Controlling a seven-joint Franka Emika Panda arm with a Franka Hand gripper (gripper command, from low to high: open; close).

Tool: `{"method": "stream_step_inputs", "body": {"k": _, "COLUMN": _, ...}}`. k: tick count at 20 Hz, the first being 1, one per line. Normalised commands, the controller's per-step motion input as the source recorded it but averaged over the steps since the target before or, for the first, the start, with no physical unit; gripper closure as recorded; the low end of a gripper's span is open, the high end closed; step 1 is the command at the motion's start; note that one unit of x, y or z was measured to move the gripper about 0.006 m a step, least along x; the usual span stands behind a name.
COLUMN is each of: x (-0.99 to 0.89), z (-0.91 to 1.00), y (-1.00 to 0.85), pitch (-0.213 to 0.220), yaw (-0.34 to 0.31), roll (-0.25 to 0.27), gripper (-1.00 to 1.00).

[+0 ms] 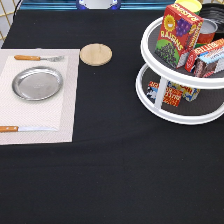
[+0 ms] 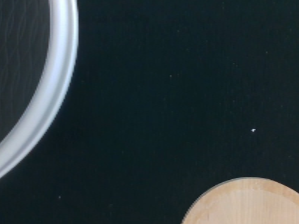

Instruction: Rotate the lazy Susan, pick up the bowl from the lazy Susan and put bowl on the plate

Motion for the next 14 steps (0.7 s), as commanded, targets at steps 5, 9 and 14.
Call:
{"method": "stream_step_inputs", "body": {"k": 5, "x": 0.35, "z": 0.18, "y": 0.17, "pitch": 0.014, "yaw": -0.007, "roll": 0.017, "gripper": -1.0}}
{"method": "stream_step_inputs", "body": {"k": 9, "x": 0.71, "z": 0.42, "y": 0.28, "pitch": 0.046, "yaw": -0.025, "roll": 0.122, "gripper": -1.0}}
{"method": "stream_step_inputs", "body": {"k": 14, "x": 0.7, "z": 0.35, "y": 0.19, "pitch": 0.062, "yaw": -0.04, "roll": 0.191, "gripper": -1.0}}
